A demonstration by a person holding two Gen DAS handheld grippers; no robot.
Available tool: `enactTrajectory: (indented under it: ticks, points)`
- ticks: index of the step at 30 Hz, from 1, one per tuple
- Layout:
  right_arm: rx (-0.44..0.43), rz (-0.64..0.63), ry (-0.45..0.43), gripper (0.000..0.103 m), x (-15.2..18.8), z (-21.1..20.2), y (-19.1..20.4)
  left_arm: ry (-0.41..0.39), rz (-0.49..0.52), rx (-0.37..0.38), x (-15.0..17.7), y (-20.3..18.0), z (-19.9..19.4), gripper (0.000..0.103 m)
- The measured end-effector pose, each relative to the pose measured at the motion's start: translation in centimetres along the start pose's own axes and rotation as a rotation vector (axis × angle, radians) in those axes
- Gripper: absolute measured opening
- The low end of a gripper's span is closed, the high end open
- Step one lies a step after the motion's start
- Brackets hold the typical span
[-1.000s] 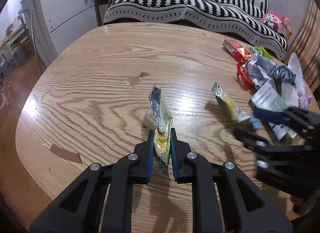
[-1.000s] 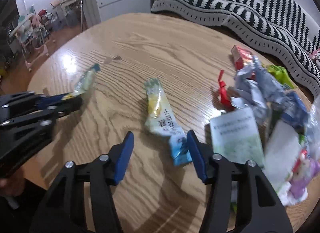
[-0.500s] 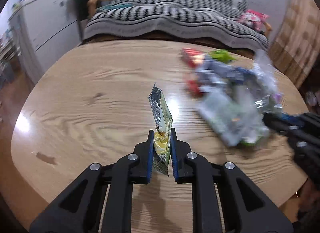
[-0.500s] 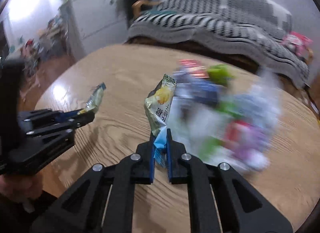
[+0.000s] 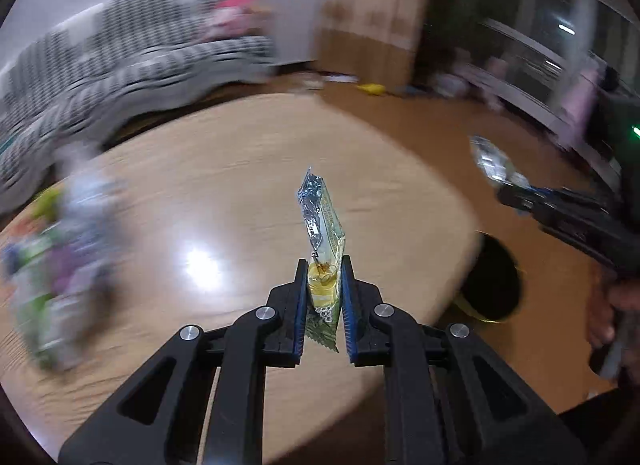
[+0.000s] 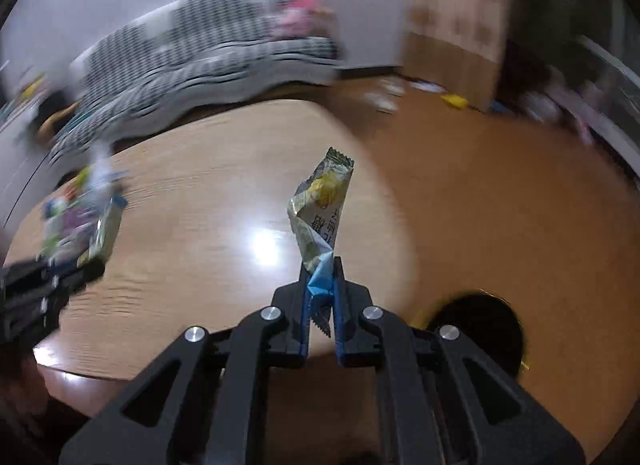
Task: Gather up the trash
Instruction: 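Carry both wrappers to the black bin and open both grippers to drop them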
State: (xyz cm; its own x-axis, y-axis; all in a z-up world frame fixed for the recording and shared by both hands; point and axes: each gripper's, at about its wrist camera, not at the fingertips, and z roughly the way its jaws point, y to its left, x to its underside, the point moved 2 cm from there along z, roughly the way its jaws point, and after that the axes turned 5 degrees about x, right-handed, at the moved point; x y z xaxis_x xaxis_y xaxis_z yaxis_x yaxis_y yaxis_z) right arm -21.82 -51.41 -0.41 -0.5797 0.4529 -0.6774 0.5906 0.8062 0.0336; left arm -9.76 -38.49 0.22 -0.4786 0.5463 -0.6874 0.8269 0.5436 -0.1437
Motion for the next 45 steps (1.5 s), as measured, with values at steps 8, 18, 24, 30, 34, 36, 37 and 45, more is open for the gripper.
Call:
enactTrajectory:
  ticks: [8,18,24,30,34,36,37,45]
  points:
    - [0.107,0.235,0.092,0.01,4.9,2.0,-17.0,0.119,0.148,0.267,0.9,-17.0,13.2,0.015]
    - [0.149,0.295,0.166,0.01,6.8,5.2,-22.9,0.291,0.151,0.304,2.1,-21.0,26.5,0.015]
    - [0.159,0.297,0.186,0.01,6.9,6.4,-22.9,0.312,0.135,0.302,1.8,-21.8,28.2,0.015]
    - [0.167,0.316,0.188,0.01,6.9,6.3,-23.2,0.292,0.161,0.296,2.0,-23.0,27.5,0.023]
    - [0.162,0.331,0.206,0.01,7.3,6.6,-23.4,0.259,0.168,0.301,1.7,-23.3,27.0,0.067]
    - [0.159,0.338,0.217,0.01,7.6,6.9,-23.6,0.252,0.181,0.3,1.9,-23.4,26.6,0.068]
    - [0.156,0.346,0.223,0.01,7.7,7.1,-23.7,0.246,0.188,0.294,1.8,-23.4,26.4,0.068]
    - [0.143,0.376,0.266,0.01,8.4,8.4,-23.9,0.217,0.209,0.283,1.5,-23.4,25.0,0.074]
